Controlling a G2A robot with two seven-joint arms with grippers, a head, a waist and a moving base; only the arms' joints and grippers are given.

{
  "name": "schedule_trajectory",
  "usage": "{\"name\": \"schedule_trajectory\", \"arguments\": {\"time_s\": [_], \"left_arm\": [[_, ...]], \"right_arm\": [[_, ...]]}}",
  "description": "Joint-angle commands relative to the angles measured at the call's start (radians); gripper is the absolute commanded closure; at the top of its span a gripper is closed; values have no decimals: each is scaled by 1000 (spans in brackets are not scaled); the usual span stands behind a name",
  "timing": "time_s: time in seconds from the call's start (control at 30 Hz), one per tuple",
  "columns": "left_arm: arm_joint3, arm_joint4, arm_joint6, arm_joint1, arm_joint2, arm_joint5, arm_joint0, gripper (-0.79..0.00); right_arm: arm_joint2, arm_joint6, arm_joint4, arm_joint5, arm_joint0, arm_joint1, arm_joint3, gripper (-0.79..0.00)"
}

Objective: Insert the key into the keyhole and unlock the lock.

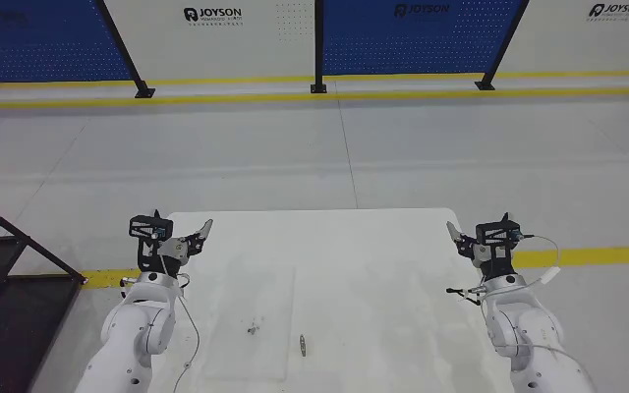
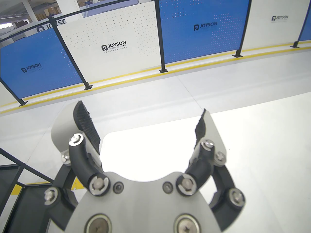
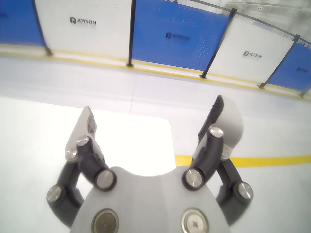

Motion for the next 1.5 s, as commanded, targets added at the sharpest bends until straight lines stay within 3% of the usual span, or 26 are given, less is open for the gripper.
{"name": "schedule_trajectory", "arguments": {"time_s": [0.0, 0.27, 0.37, 0.57, 0.67, 0.8, 0.93, 1.07, 1.1, 1.17, 1.33, 1.47], "left_arm": [[0, 0, 0, 0, 0, 0, 0, -784], [-1, 3, 3, 0, 0, 2, 2, -785], [-28, 36, 32, 0, 1, -16, 52, -785], [-200, 212, 36, 10, -10, -89, 295, -785], [-277, 283, -23, 15, -18, -159, 431, -785], [-337, 381, -125, 21, 5, -236, 524, -785], [-323, 390, -259, 16, 77, -245, 505, -785], [-268, 396, -398, 4, 176, -189, 406, -776], [-254, 397, -420, 0, 200, -174, 386, -736], [-242, 416, -446, -4, 233, -153, 360, -723], [-226, 440, -520, -11, 286, -124, 330, -597], [-200, 440, -558, -16, 308, -101, 309, -603]], "right_arm": [[0, 0, 0, 0, 0, 0, 0, -785], [0, 0, 0, 0, 0, 0, 0, -785], [0, 0, 0, 0, 0, 0, 0, -785], [0, 0, 0, 0, 0, 0, 0, -785], [0, 0, 0, 0, 0, 0, 0, -785], [0, 0, 0, 0, 0, 0, 0, -785], [0, 0, 0, 0, 0, 0, 0, -785], [0, 0, 0, 0, 0, 0, 0, -785], [0, 0, 0, 0, 0, 0, 0, -785], [0, 0, 0, 0, 0, 0, 0, -785], [0, 0, 0, 0, 0, 0, 0, -785], [0, 0, 0, 0, 0, 0, 0, -785]]}}
